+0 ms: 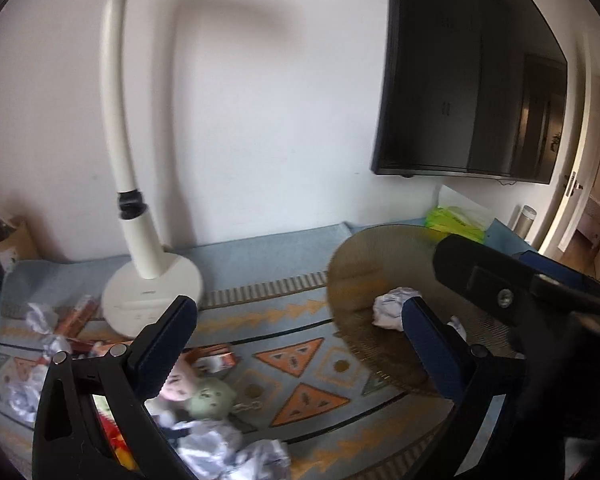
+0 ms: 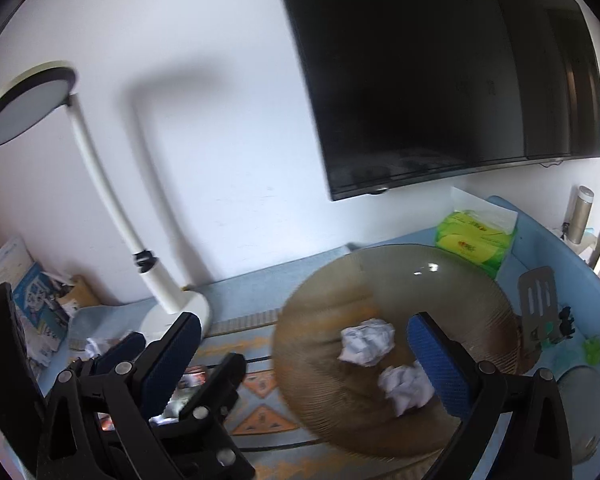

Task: Organize objects
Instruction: 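Carry both paper balls over the gold bowl and open both grippers, then move both grippers back toward the paper pile by the plush toys, then grasp grey crumpled paper with the left gripper while the right grasps light-blue paper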

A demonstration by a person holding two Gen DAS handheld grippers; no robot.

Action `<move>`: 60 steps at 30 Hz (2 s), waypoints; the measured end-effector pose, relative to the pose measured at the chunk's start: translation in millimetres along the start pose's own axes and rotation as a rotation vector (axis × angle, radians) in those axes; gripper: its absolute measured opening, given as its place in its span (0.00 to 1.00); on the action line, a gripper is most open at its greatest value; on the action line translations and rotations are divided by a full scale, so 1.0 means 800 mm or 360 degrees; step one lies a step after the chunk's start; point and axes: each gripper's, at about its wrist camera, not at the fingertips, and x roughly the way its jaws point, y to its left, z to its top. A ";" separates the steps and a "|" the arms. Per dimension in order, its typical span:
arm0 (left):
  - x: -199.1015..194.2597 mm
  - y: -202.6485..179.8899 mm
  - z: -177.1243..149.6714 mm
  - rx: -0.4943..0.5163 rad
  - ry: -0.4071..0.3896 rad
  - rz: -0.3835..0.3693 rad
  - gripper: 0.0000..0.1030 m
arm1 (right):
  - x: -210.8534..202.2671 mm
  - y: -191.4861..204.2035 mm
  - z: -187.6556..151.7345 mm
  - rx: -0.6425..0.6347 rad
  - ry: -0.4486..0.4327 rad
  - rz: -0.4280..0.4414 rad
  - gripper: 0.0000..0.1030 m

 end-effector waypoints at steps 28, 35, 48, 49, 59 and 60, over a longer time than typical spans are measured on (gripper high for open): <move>-0.052 0.323 -0.205 -0.0385 0.0395 0.0185 0.99 | 0.107 0.082 -0.205 -0.0101 0.0422 0.0348 1.00; -0.043 0.317 -0.206 -0.0357 0.0455 0.0179 0.99 | 0.129 0.105 -0.215 -0.0240 0.0563 0.0280 1.00; -0.031 0.299 -0.209 -0.0203 0.0555 0.0336 1.00 | 0.130 0.104 -0.214 -0.0234 0.0563 0.0270 1.00; -0.031 0.299 -0.209 -0.0202 0.0556 0.0335 1.00 | 0.130 0.105 -0.215 -0.0238 0.0563 0.0266 1.00; -0.094 0.279 -0.218 -0.0316 0.0362 0.0118 0.99 | 0.124 0.104 -0.217 -0.0348 0.0591 0.0358 1.00; -0.102 0.268 -0.213 -0.0293 0.0316 0.0084 0.99 | 0.121 0.097 -0.216 -0.0308 0.0584 0.0429 1.00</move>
